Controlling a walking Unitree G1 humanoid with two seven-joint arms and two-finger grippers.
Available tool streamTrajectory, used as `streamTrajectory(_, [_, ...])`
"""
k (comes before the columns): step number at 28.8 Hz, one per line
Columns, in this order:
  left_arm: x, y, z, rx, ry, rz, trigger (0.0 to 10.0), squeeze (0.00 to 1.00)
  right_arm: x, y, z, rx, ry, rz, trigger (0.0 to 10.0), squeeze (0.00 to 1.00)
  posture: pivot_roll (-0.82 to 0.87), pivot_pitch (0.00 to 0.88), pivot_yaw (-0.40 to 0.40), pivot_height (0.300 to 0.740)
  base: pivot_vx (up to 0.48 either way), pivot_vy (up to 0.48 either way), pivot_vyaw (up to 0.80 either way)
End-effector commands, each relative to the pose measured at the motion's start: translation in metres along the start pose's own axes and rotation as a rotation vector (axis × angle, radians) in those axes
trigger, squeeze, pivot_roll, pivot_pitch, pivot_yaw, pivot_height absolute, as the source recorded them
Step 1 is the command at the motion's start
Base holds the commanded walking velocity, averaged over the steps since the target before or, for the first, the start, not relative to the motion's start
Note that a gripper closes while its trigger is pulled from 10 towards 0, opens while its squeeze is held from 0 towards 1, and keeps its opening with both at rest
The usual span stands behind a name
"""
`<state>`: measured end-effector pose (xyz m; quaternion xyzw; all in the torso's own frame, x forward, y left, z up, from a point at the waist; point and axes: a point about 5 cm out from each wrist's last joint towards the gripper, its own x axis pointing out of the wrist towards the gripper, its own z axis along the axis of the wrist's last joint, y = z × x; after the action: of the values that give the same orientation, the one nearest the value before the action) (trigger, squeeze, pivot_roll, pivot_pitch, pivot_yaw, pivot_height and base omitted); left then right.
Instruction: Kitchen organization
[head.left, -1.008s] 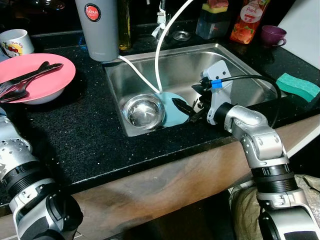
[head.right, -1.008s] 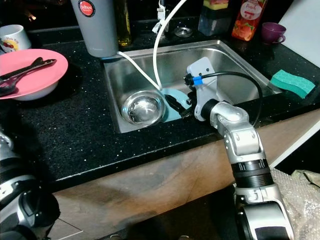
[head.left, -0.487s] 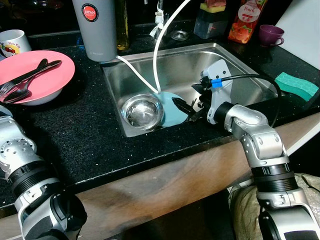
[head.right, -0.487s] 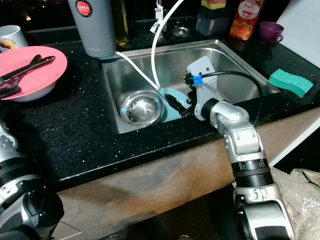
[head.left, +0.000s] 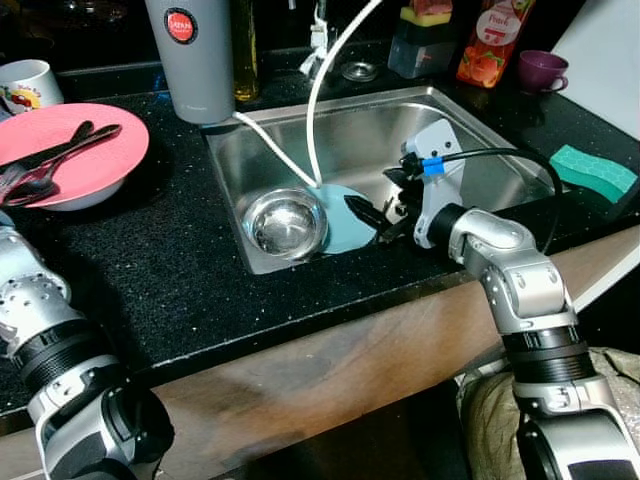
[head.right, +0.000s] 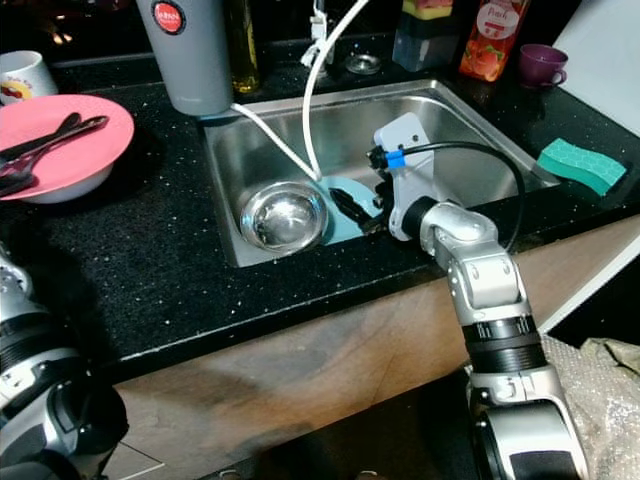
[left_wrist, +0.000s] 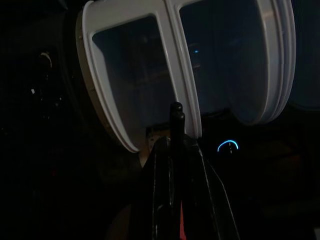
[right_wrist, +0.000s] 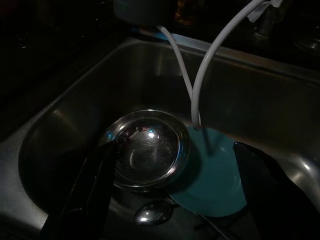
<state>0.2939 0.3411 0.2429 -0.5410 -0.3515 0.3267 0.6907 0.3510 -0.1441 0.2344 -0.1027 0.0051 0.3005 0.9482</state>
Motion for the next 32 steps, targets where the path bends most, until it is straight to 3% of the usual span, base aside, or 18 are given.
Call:
streamTrajectory(1, [0.000,0.009,0.000,0.033,0.005,0.043,0.0,0.00,0.000,-0.001,0.000,-0.009,0.000,-0.001,10.0,0.00,0.03,0.075,-0.044,0.740,0.000,0.000,0.00])
streamTrajectory(8, [0.000,0.008,-0.001,0.050,0.009,0.032,0.0,0.00,0.000,-0.002,0.000,-0.011,0.000,-0.001,10.0,0.00,0.03,0.075,-0.046,0.740,0.000,0.000,0.00])
streamTrajectory(13, [-0.004,0.006,-0.007,0.139,0.045,-0.017,0.0,0.00,0.000,-0.002,0.001,-0.013,0.001,-0.002,10.0,0.00,0.03,0.075,-0.045,0.740,0.000,0.000,0.00])
streamTrajectory(17, [-0.004,0.003,-0.008,0.161,0.046,-0.047,0.0,0.00,0.000,-0.002,0.000,-0.013,0.001,-0.001,10.0,0.00,0.03,0.075,-0.045,0.740,0.000,0.000,0.00])
streamTrajectory(25, [-0.007,-0.016,-0.012,0.267,0.039,-0.192,0.0,0.00,-0.001,-0.002,0.000,-0.013,0.001,-0.003,10.0,0.00,0.03,0.081,-0.044,0.740,0.000,0.000,0.00])
streamTrajectory(28, [-0.008,-0.022,-0.013,0.271,0.037,-0.232,0.0,0.00,-0.001,-0.002,0.000,-0.014,0.000,-0.004,10.0,0.00,0.03,0.082,-0.044,0.740,0.000,0.000,0.00])
streamTrajectory(29, [-0.011,-0.035,-0.014,0.251,0.031,-0.297,0.0,0.00,-0.001,-0.002,0.000,-0.015,0.000,-0.006,10.0,0.00,0.03,0.082,-0.043,0.740,0.000,0.000,0.00])
streamTrajectory(32, [-0.014,-0.047,-0.015,0.221,0.025,-0.358,0.0,0.00,-0.001,-0.003,0.001,-0.015,-0.001,-0.008,10.0,0.00,0.03,0.082,-0.042,0.740,0.000,0.000,0.00])
